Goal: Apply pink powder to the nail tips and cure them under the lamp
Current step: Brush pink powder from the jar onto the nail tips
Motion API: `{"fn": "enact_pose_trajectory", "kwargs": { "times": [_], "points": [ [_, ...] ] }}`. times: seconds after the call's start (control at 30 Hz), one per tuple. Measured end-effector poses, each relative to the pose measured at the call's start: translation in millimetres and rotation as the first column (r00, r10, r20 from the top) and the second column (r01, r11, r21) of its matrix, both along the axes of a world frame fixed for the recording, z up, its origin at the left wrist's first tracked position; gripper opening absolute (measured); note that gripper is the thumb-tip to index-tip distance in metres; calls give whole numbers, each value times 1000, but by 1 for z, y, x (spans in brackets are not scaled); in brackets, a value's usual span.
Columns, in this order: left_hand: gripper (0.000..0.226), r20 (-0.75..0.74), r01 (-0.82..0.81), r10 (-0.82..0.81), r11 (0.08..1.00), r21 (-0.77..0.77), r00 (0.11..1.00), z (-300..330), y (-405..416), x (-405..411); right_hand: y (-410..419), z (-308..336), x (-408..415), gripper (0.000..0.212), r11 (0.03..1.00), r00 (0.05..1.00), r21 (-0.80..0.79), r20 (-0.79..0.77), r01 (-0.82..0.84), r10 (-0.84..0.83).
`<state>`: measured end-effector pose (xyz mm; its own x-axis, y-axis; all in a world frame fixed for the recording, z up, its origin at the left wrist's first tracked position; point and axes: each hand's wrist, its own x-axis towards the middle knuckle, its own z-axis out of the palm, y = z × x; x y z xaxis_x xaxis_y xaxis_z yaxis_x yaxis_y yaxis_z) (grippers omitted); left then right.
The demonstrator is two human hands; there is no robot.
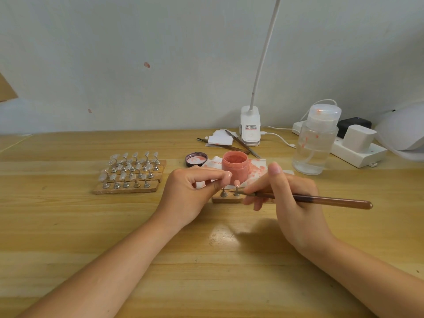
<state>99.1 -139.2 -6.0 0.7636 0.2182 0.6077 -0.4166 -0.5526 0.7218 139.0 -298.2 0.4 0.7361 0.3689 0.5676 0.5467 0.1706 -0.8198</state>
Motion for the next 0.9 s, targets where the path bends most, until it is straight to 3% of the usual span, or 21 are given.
{"fn": "enact_pose_trajectory", "kwargs": {
  "times": [0.13, 0.27, 0.4, 0.57, 0.7, 0.83, 0.9],
  "points": [
    [13, -7, 1, 0, 999, 45, 1000, 0, 0, -1, 1, 1, 1, 37, 999, 997, 25, 72, 26, -28],
    [15, -23, 10, -9, 1000, 1, 1000, 2, -1, -2, 0, 0, 0, 42, 1000, 1000, -24, -14, -3, 3],
    [13, -47, 11, -10, 1000, 23, 999, 4, -1, -3, 1, 1, 1, 38, 1000, 996, 14, 85, 26, -27],
    [13, -47, -6, 7, 1000, 11, 999, 4, -1, -3, 0, 0, 1, 42, 1000, 1000, -18, 7, 11, -11],
    [16, -46, -9, 12, 998, 54, 999, 5, -1, -3, 1, 0, 4, 35, 996, 988, -56, 144, 64, -55],
    [21, -73, -20, 23, 999, 43, 997, 4, -1, -3, 0, -1, 3, 40, 998, 994, -52, 106, 29, -23],
    [22, -70, -14, 18, 999, 48, 997, 5, -2, -3, 0, 0, 4, 35, 996, 980, -71, 195, 61, -46]
  ]
}}
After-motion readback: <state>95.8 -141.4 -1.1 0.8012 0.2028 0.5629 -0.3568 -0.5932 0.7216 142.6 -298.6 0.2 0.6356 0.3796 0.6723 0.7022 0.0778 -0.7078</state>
